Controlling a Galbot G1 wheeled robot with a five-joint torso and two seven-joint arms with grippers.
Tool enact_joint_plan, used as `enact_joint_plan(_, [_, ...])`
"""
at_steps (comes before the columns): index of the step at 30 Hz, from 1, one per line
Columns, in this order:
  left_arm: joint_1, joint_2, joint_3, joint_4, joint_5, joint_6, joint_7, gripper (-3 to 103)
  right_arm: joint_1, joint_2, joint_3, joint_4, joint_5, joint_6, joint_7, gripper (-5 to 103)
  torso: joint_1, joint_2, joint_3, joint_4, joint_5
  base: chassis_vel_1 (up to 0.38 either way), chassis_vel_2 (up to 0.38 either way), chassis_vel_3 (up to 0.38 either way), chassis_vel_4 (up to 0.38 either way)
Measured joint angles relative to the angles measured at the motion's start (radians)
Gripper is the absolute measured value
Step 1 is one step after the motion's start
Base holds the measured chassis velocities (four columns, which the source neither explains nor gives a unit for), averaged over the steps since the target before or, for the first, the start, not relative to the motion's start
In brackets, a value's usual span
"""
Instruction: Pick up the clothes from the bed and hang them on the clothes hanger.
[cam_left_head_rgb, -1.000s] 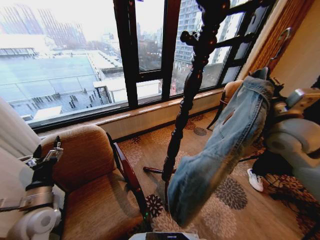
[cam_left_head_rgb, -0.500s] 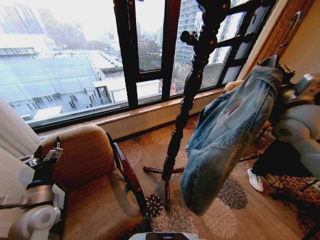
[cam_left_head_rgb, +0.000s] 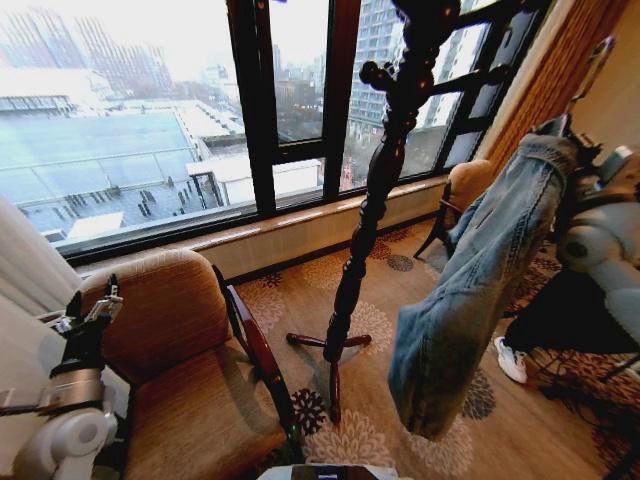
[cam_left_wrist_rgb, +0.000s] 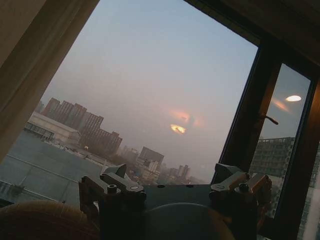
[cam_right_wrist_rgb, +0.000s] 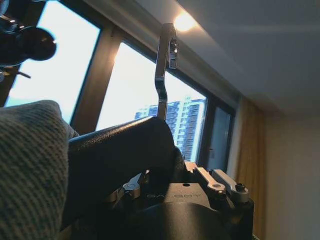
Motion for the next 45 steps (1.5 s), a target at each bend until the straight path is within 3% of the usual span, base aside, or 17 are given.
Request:
enact_joint_plan(8, [0.000, -0.015, 0.003, 0.000, 0.008, -0.002, 0.002, 100, 0.088, 0.001, -0.103, -0.042, 0.009, 0.022, -0.078, 30, 0.000, 0.000, 0.000, 0.0000, 0.0001, 0.000, 0.000, 0.000, 0.000])
enact_joint_plan(32, [-0.008, -0.029, 0.026, -0.004, 0.025, -0.002, 0.003, 100, 0.121, -0.030, -0.122, -0.042, 0.010, 0.022, -0.159, 30, 0.000, 0.000, 0.000, -0.0002, 0.0002, 0.000, 0.000, 0.000, 0.000])
enact_joint_plan(45, [-0.014, -0.008, 0.033, 0.002, 0.022, -0.001, 0.004, 100, 0.213, -0.030, -0.222, -0.122, 0.012, 0.042, -0.225, 30, 0.000, 0.000, 0.000, -0.0002, 0.0001, 0.000, 0.000, 0.000, 0.000])
